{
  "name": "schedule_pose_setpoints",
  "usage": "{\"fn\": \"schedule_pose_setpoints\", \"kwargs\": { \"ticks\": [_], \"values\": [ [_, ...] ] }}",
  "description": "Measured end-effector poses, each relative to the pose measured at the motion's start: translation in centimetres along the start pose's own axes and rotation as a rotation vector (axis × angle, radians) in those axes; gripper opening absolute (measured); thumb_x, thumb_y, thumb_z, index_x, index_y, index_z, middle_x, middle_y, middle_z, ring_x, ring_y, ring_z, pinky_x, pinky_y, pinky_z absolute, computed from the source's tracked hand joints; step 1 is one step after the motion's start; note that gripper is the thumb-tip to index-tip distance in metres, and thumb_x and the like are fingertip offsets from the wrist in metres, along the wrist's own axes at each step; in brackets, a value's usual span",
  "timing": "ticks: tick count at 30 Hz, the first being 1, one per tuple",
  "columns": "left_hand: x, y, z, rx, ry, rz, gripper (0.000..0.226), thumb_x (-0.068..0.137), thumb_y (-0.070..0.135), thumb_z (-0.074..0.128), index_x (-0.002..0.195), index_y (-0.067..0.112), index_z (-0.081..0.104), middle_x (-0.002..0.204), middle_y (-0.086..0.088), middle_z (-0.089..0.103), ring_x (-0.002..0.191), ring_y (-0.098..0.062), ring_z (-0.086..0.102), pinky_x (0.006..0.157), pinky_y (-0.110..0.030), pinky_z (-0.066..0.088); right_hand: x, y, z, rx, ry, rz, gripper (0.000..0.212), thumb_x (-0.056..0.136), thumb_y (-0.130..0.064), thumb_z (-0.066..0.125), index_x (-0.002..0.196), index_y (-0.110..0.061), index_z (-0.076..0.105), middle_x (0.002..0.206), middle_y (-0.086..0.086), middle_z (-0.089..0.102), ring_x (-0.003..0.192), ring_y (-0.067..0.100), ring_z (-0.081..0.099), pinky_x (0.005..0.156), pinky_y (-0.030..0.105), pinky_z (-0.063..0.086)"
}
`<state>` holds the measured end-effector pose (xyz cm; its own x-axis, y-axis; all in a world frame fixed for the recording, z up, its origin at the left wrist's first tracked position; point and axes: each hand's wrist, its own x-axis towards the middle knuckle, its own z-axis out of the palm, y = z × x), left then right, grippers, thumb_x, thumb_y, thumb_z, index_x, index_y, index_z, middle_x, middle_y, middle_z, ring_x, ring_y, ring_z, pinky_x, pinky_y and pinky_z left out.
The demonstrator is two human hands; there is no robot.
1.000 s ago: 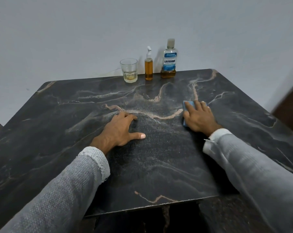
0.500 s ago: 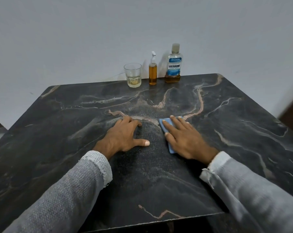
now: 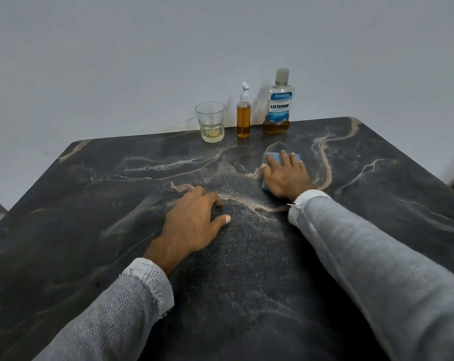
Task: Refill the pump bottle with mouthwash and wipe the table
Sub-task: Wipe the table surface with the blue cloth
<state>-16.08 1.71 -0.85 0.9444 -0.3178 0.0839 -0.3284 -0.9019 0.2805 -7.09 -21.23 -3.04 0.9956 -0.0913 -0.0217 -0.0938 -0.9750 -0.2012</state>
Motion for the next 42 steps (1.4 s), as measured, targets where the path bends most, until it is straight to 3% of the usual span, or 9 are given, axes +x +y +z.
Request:
{"fn": "schedule_pose_setpoints", "kwargs": {
  "ticks": [5,10,17,24,30,33,36,42],
  "values": [
    [0.3,0.1,-0.3,-0.004,-0.003,-0.005,0.038,0.09,0.047,0.057,0.119,0.024,0.057,0.117,0.001,0.055,0.109,-0.016,0.052,0.095,-0.04,0.048,-2.3,-3.8,1.1,-0.007,-0.004,-0.186,0.057,0.102,-0.046,0.017,0.154,-0.025,0.015,0.162,0.015,0.009,0.149,0.034,0.006,0.12,0.048,0.005],
    [0.9,-0.8,-1.0,-0.121,0.018,-0.036,0.028,0.091,0.04,0.059,0.114,0.024,0.061,0.111,0.005,0.063,0.097,-0.012,0.058,0.089,-0.039,0.052,-6.4,-2.2,1.3,-0.019,-0.032,-0.327,0.06,0.101,-0.05,0.017,0.155,-0.024,0.013,0.163,0.012,0.007,0.15,0.027,0.004,0.121,0.045,0.007],
    [2.2,-2.6,-1.2,-0.129,0.064,-0.048,0.037,0.092,0.041,0.058,0.124,0.022,0.056,0.124,0.002,0.057,0.112,-0.015,0.054,0.096,-0.039,0.047,-2.2,3.3,-0.1,-0.063,-0.012,-0.097,0.058,0.102,-0.046,0.017,0.153,-0.018,0.02,0.162,0.015,0.011,0.149,0.035,0.007,0.12,0.052,0.011],
    [3.8,-4.4,-1.2,-0.182,0.105,-0.026,0.028,0.095,0.02,0.054,0.123,0.022,0.058,0.12,0.001,0.058,0.103,-0.01,0.053,0.092,-0.027,0.042,5.6,-0.8,-0.5,-0.009,-0.024,0.044,0.06,0.1,-0.051,0.02,0.153,-0.023,0.016,0.162,0.014,0.008,0.149,0.035,0.006,0.121,0.049,0.006],
    [4.0,-4.8,-1.1,-0.204,0.105,-0.061,0.028,0.095,0.015,0.054,0.122,0.019,0.059,0.119,-0.001,0.059,0.109,-0.016,0.056,0.097,-0.033,0.045,4.8,-8.2,1.3,-0.041,-0.035,-0.209,0.059,0.101,-0.05,0.02,0.153,-0.023,0.016,0.161,0.016,0.01,0.148,0.037,0.007,0.12,0.05,0.006],
    [3.8,-4.6,-1.1,-0.202,0.133,-0.051,0.026,0.094,0.014,0.054,0.119,0.02,0.06,0.115,0.0,0.061,0.1,-0.012,0.055,0.089,-0.027,0.043,2.1,-10.4,2.2,-0.019,-0.037,-0.326,0.059,0.101,-0.05,0.018,0.153,-0.023,0.015,0.162,0.016,0.009,0.149,0.034,0.006,0.119,0.048,0.005],
    [3.5,-4.5,-1.5,-0.199,0.155,-0.047,0.026,0.095,0.012,0.052,0.118,0.021,0.06,0.114,0.0,0.062,0.096,-0.011,0.053,0.084,-0.024,0.04,-1.5,-10.6,2.8,-0.015,-0.042,-0.416,0.059,0.101,-0.05,0.016,0.154,-0.024,0.014,0.162,0.014,0.008,0.149,0.032,0.004,0.119,0.046,0.003],
    [2.8,-5.4,-2.4,-0.199,0.16,-0.073,0.028,0.096,0.019,0.053,0.124,0.023,0.056,0.127,0.0,0.057,0.117,-0.019,0.052,0.1,-0.037,0.043,-4.9,-6.3,1.8,-0.059,-0.047,-0.472,0.065,0.1,-0.054,0.018,0.154,-0.017,0.016,0.161,0.014,0.013,0.149,0.029,0.011,0.121,0.044,0.012]
  ]
}}
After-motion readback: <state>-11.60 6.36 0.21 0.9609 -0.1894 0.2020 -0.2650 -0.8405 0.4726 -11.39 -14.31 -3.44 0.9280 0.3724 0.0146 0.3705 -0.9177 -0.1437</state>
